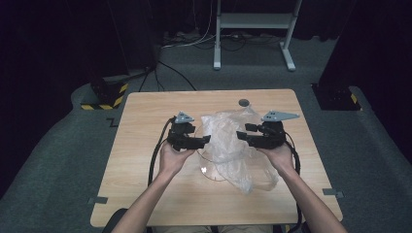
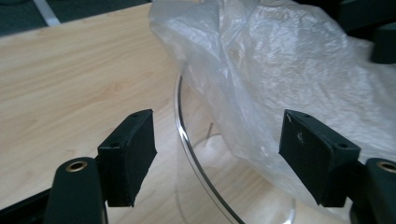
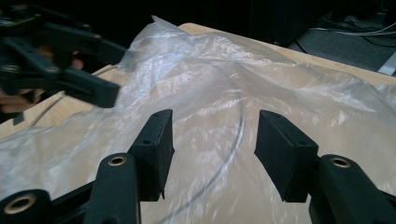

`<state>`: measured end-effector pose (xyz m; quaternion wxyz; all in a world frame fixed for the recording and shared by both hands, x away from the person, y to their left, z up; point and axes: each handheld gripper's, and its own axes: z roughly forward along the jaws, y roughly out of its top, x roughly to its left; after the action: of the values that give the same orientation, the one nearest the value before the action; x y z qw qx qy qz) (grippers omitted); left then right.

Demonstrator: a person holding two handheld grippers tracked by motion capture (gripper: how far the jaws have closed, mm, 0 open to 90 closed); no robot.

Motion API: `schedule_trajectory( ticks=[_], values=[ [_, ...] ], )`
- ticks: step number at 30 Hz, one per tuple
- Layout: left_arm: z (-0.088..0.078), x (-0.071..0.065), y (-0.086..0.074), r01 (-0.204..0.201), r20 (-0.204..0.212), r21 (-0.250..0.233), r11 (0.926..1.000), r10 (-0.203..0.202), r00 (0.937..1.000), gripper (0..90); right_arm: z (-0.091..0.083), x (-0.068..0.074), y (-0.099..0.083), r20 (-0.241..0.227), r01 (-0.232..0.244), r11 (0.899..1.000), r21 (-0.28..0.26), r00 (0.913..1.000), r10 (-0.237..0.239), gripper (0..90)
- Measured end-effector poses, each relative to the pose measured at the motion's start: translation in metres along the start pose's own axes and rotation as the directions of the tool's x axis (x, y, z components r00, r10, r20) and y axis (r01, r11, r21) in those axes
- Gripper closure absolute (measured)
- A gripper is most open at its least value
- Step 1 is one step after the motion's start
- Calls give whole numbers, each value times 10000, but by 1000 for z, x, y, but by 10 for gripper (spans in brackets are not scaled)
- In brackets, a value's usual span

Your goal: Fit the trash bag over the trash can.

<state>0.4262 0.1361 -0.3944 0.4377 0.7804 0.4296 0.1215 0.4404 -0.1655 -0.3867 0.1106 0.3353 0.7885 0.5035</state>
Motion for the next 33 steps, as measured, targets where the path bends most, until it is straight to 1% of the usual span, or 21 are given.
schedule_trajectory(
  ticks=[1,2,4,5,8,9,10,11,13,15,17,18,20,22,23,25,26,27,28,30,33],
  values=[
    [-1,0,-1,226,174,-34,9997,-225,9996,269,3,0,1,29,14,10000,8,10000,-14,470],
    [-2,-1,-2,234,197,-27,9997,-233,9995,269,6,-1,2,65,38,10000,22,10000,-38,475],
    [-4,-2,-5,132,20,22,9999,-132,9999,269,11,-1,4,110,135,9998,114,9998,-136,498],
    [-6,-2,-6,73,-83,62,10000,-73,9999,270,14,0,5,156,233,9995,200,9996,-236,525],
    [-9,0,-10,127,-165,89,9999,-126,9998,270,21,3,9,482,762,9956,541,9957,-788,610],
    [-9,0,-10,127,-165,89,9999,-126,9998,270,21,3,9,482,762,9956,541,9957,-788,610],
    [-12,1,-13,181,-207,98,9998,-179,9996,270,23,5,10,763,1160,9912,641,9897,-1208,699],
    [-13,2,-13,172,-269,74,9998,-170,9995,271,23,5,10,797,1256,9901,626,9882,-1304,738],
    [-16,3,-14,224,-241,-39,9997,-225,9995,271,24,5,12,824,1408,9883,590,9859,-1453,806],
    [-19,4,-15,208,-278,-167,9996,-213,9994,270,23,6,14,965,1706,9841,498,9799,-1748,839],
    [-20,3,-15,227,-249,-271,9994,-234,9994,271,22,9,15,925,1858,9819,381,9777,-1886,871],
    [-20,3,-15,250,-241,-340,9991,-258,9994,270,21,11,16,899,1998,9794,301,9753,-2017,882],
    [-21,4,-14,223,-229,-404,9989,-233,9995,268,19,16,17,747,2185,9758,105,9729,-2187,894],
    [-24,4,-13,280,-266,-588,9979,-296,9992,265,18,22,18,522,2367,9716,-21,9703,-2363,897],
    [-25,5,-12,289,-300,-709,9971,-311,9991,264,18,25,18,345,2406,9706,-23,9701,-2404,898],
    [-29,6,-10,341,-404,-948,9949,-381,9985,260,20,32,18,28,2617,9651,78,9651,-2617,899],
    [-29,6,-10,341,-404,-948,9949,-381,9985,257,20,32,18,28,2617,9651,78,9651,-2617,899],
    [-30,7,-8,377,-460,-1068,9936,-429,9980,257,22,36,17,-140,2717,9622,169,9623,-2715,899],
    [-32,8,-6,397,-490,-1243,9915,-461,9977,250,27,45,13,-498,2975,9537,442,9541,-2953,899],
    [-32,8,-4,376,-522,-1336,9903,-449,9976,245,29,52,10,-729,3121,9475,703,9489,-3071,899],
    [-28,5,0,128,-529,-1353,9907,-202,9984,243,32,60,5,-1060,3275,9385,1095,9426,-3166,899]
  ],
)
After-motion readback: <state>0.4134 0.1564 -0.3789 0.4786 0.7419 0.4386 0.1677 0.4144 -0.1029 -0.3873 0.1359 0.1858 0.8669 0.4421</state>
